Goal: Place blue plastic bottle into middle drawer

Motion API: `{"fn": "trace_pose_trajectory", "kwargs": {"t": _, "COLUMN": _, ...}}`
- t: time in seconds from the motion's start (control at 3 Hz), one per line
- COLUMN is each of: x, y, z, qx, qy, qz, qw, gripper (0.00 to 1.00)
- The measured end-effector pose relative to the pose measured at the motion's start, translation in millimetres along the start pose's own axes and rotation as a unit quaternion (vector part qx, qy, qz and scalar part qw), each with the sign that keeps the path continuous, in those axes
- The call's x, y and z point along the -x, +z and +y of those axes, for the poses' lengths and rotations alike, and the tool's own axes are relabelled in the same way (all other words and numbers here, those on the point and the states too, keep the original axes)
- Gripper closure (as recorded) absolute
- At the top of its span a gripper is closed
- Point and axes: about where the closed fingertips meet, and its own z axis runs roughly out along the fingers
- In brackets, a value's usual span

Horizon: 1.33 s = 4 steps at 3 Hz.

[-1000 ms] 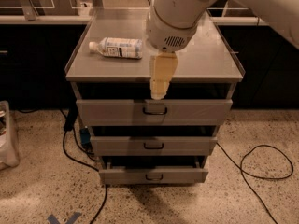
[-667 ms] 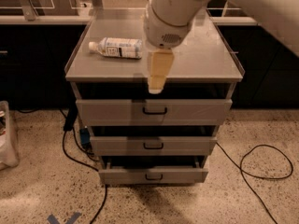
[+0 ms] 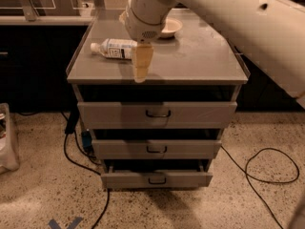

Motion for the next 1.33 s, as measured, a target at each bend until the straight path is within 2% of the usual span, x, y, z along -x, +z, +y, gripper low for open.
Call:
{"fn": "trace_pose_trajectory", "kwargs": {"t": 0.33, "x": 7, "y": 31, "z": -15, "qx": 0.003, "qy": -0.022, "qz": 0.001, "qw": 0.9997, "gripper": 0.0}}
{"fn": "trace_pose_trajectory", "kwargs": {"t": 1.0, "x": 2, "y": 34, "z": -20, "qx": -0.007, "qy": -0.017, "qz": 0.0, "qw": 0.9998, "gripper": 0.0}}
{"fn": "trace_pose_trajectory", "kwargs": {"t": 1.33, "x": -15, "y": 35, "z": -39, "qx": -0.029, "qy": -0.025, "qz": 0.018, "qw": 0.9991, "gripper": 0.0}}
